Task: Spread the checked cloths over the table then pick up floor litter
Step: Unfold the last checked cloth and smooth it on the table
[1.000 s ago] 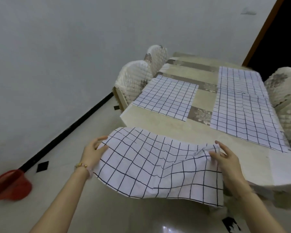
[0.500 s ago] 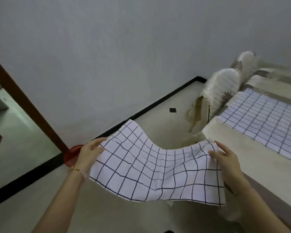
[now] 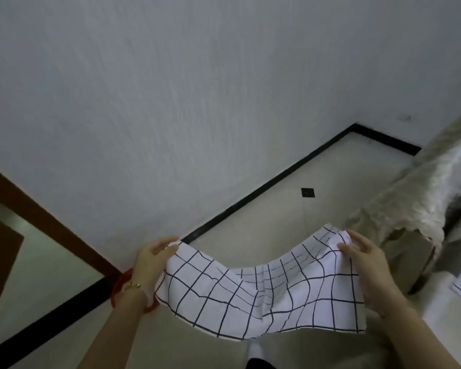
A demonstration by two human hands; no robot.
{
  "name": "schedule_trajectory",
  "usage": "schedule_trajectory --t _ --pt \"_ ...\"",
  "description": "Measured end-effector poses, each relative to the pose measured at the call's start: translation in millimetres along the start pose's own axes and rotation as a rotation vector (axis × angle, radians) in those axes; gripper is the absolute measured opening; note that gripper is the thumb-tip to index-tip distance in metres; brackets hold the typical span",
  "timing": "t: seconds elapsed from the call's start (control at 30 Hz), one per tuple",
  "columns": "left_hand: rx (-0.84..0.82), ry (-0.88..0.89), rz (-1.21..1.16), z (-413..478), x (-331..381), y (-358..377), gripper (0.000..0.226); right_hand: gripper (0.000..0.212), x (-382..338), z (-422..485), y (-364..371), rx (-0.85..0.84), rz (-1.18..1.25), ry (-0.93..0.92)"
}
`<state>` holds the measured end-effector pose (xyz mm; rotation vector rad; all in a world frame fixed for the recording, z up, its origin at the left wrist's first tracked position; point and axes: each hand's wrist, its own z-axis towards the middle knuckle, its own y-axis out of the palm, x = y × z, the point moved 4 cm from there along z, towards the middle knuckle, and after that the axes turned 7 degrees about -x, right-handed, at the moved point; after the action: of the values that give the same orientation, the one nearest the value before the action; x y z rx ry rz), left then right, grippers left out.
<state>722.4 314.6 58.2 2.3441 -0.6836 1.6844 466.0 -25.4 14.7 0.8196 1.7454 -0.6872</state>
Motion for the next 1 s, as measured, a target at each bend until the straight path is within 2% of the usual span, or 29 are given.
schedule_trajectory --t 0.23,0.47,0.73,0.87,1.0 --pt "-0.021 0.113 0.005 143 70 57 0.019 0.047 -67 132 0 0.110 0.027 -0.053" --pt "-0.161 0.171 -0.019 315 125 157 0.021 0.048 -88 245 -36 0.328 0.109 -0.024" --pt "-0.522 0.254 0.050 501 228 352 0.025 0.049 -153 370 -95 0.594 0.108 -0.008" --pt "-0.686 0.276 0.106 546 271 462 0.018 0.046 -172 395 -141 0.747 0.124 -0.032" --pt "-0.800 0.275 0.154 573 284 561 0.016 0.047 -163 416 -182 0.867 0.162 0.021"
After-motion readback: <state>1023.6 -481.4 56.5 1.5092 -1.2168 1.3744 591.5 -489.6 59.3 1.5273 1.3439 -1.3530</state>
